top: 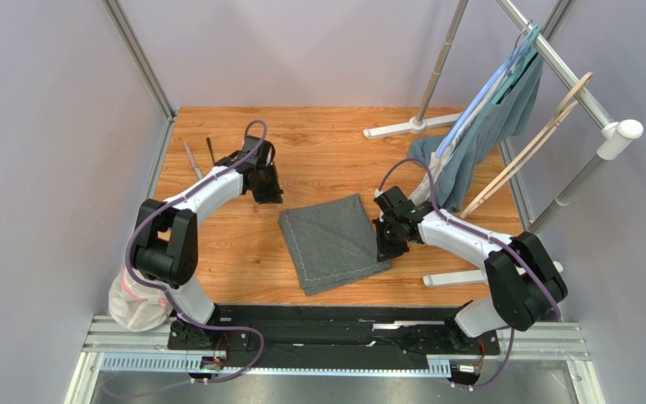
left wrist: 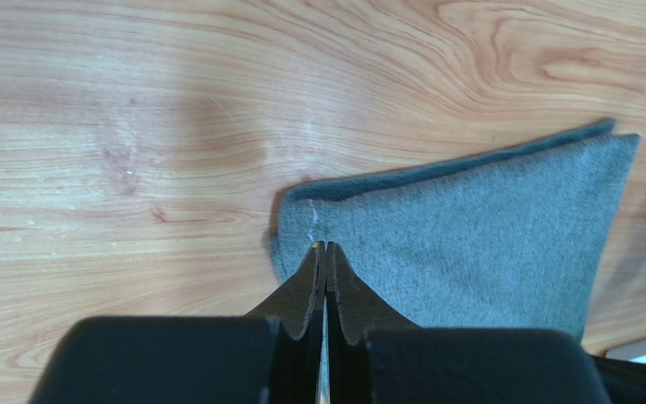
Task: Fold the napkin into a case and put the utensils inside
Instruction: Smooth out the lower triangle-folded napkin at the center of the board, then pick up the lower triangle-folded napkin from the center of the board, then fold the lower triangle-folded napkin at the center of the board.
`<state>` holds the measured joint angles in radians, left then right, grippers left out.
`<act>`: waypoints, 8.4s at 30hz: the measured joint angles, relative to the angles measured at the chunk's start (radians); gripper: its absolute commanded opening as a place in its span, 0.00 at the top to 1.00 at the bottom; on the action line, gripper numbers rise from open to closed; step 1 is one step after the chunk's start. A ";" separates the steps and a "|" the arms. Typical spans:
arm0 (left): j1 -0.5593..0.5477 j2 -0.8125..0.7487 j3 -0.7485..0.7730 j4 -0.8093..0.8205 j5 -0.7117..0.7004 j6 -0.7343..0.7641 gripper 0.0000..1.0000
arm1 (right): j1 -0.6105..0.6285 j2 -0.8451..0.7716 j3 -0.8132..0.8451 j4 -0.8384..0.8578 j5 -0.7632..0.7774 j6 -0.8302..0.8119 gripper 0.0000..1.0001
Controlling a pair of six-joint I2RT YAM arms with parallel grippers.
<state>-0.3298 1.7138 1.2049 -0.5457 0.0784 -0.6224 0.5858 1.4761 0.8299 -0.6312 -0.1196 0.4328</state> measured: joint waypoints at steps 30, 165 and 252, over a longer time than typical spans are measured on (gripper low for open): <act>0.049 -0.146 -0.163 -0.018 0.029 -0.075 0.50 | 0.409 0.210 0.521 -0.134 0.256 -0.064 0.17; -0.148 -0.119 -0.289 0.133 0.270 -0.350 1.00 | 0.135 0.561 0.406 0.434 -0.451 0.206 1.00; -0.208 0.100 -0.080 -0.005 0.092 -0.083 0.93 | 0.072 0.473 0.330 0.359 -0.497 0.038 1.00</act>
<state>-0.5373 1.8133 1.1252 -0.5510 0.1703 -0.7055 0.6579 1.9491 1.1595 -0.2726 -0.6163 0.4706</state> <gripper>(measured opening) 0.077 0.007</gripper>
